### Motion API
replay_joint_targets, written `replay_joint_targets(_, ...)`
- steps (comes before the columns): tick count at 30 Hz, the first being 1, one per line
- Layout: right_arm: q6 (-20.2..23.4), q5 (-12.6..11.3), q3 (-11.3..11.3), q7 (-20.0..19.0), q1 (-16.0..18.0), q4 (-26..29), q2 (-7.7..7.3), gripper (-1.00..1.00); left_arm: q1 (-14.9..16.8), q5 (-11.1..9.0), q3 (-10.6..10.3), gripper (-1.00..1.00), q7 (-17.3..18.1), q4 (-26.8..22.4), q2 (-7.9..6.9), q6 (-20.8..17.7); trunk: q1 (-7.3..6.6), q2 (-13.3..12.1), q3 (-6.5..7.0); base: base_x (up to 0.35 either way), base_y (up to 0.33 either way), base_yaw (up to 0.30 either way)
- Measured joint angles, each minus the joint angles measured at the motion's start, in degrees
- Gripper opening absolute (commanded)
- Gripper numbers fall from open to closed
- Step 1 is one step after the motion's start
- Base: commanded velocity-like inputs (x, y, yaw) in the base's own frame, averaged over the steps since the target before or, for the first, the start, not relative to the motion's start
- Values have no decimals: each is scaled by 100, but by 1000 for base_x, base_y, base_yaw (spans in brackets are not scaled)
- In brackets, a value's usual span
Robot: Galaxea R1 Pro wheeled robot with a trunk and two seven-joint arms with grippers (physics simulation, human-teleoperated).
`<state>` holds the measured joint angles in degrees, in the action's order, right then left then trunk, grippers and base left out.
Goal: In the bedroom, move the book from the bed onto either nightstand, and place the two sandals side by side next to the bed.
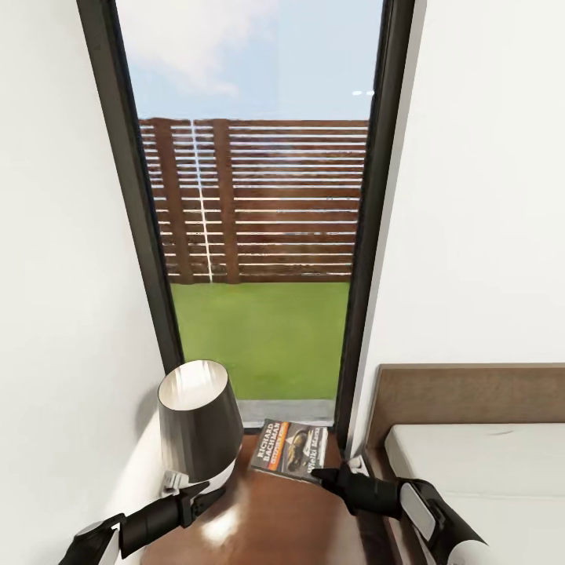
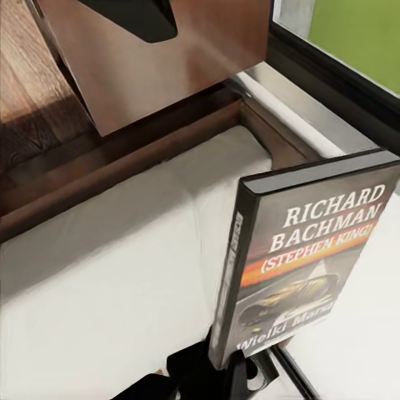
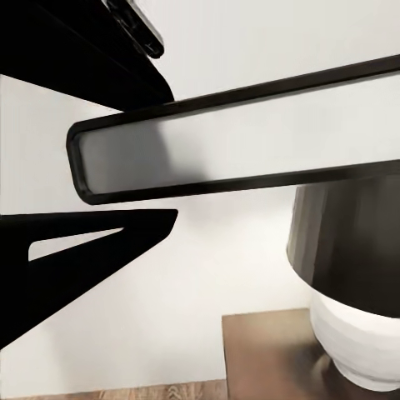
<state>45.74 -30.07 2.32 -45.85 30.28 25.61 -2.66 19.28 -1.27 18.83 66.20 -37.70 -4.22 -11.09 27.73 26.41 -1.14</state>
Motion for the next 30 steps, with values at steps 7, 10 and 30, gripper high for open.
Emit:
replay_joint_targets(7,-13,20,126,12,0,-16,0,-100,0,0,21,100,-2,0,0,0,0,0,0,0,0,0)
replay_joint_targets(10,-46,25,139,12,-1,-25,0,-100,0,0,22,100,-7,0,-1,-6,43,78,-35,0,0,0)
replay_joint_targets(30,-184,32,143,16,0,-76,1,-100,0,8,-11,100,-11,0,145,-9,484,883,-396,0,0,0)
